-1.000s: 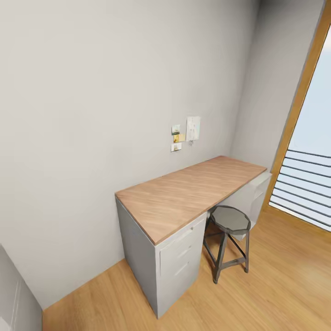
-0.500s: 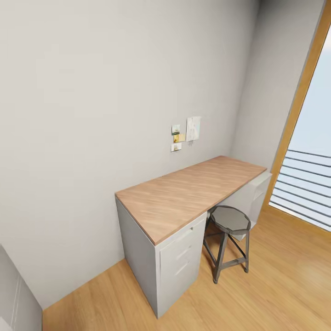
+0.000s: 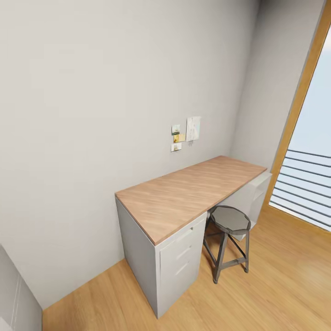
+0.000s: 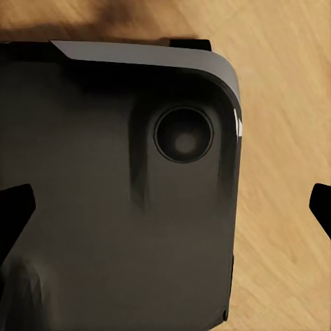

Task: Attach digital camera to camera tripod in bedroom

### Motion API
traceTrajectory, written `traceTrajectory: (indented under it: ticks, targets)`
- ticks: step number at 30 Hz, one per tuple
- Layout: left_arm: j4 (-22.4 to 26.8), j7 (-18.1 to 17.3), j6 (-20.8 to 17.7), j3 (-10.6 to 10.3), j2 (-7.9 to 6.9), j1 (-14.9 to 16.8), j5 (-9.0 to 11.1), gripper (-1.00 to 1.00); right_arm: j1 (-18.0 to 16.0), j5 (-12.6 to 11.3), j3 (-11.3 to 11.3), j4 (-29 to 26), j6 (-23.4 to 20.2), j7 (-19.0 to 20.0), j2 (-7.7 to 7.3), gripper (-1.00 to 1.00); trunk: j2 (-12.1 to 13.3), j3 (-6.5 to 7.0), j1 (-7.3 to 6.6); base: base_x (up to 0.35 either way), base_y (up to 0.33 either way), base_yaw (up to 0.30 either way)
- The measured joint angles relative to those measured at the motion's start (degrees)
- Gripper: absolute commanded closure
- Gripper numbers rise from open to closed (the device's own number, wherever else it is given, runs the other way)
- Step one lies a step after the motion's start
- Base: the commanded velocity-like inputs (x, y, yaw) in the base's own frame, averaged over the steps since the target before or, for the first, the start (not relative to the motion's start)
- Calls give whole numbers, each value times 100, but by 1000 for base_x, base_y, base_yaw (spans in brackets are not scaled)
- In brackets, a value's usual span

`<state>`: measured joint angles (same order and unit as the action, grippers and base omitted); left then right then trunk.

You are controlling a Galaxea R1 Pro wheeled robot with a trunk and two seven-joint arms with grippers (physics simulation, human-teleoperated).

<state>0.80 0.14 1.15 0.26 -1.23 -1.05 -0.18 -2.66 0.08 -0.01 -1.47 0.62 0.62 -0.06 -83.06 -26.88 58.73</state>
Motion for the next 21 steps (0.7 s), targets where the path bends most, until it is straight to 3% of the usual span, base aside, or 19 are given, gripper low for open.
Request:
traceTrajectory:
  ticks: [11, 21]
  targets:
    - [0, -1, -24, -8, 7, 2, 0, -100, 9, 0, 3, 1, -4, -7, -2, -100, 0, 0, 0, 0, 7, -4]
    - [124, -75, -63, -9, -41, 96, 77, -100, -53, 15, 50, -63, 45, -66, -122, -100, 0, -47, 0, 0, 218, -152]
